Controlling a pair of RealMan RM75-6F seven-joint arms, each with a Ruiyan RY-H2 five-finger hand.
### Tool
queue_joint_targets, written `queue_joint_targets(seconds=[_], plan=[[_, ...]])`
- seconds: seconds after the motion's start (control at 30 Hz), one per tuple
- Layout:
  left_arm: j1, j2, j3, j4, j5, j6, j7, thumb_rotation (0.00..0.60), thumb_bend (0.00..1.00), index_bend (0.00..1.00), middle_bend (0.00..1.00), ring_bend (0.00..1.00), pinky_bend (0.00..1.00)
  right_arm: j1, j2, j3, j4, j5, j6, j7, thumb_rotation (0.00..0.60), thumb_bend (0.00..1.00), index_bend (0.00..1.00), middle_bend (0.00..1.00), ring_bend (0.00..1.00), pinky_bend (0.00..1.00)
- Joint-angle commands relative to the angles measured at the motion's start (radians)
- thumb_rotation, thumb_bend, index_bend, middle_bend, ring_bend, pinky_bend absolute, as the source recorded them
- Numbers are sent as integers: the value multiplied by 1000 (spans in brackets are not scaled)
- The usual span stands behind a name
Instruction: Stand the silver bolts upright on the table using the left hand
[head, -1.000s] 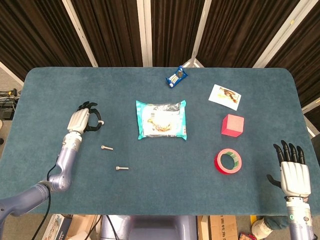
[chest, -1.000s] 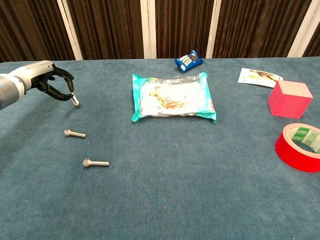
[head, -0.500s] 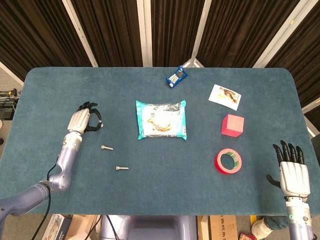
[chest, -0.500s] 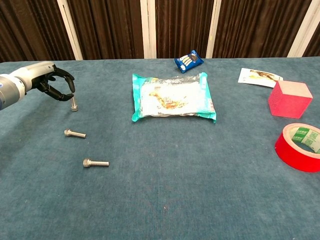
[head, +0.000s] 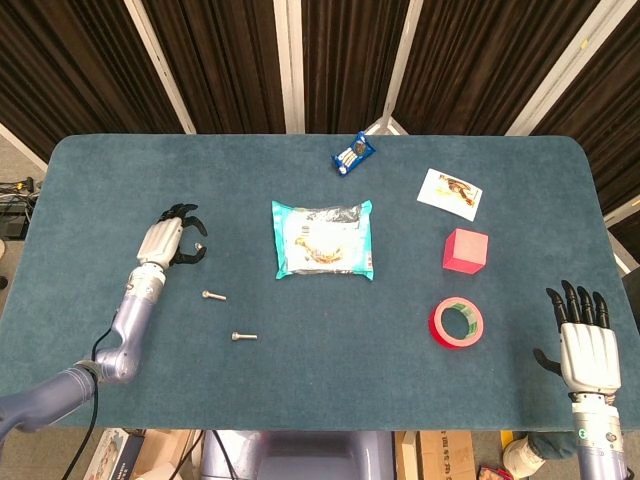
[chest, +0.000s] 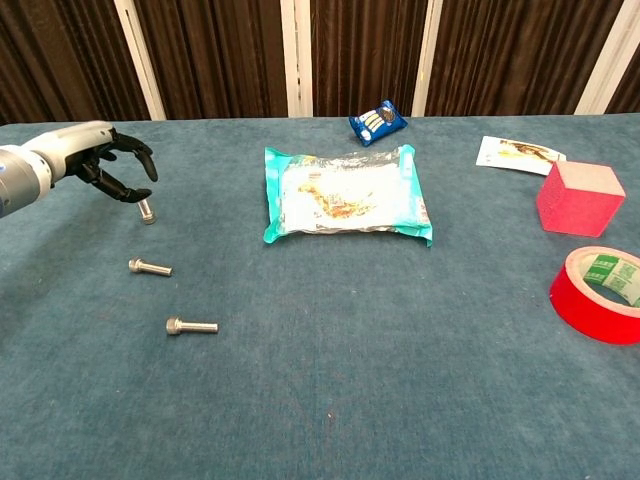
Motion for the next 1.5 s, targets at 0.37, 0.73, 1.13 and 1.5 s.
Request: queue_joint_targets(seconds=[0.37,0.73,1.13,1.5], plan=[[15,137,59,-296,146,158,192,600,426,439,63,0,2,-2,2,1,-9,-2,7,-4,600,153,161,63,20,0],[-26,175,131,-513,-122,144,654,600,401,440,54,0,0,-7,17,6,-28,7,9,7,600,154,162,64,20,0],[-72,166,174,-547,-281,145,801,600,400,446,55,0,0,-8,27,11,-29,13,8,18,600,153,167,64,20,0],[-91,155,210,-527,-309,127,813,600,400,453,58,0,0,-7,24,13,-28,18,7,14,600,154,169,64,20,0]])
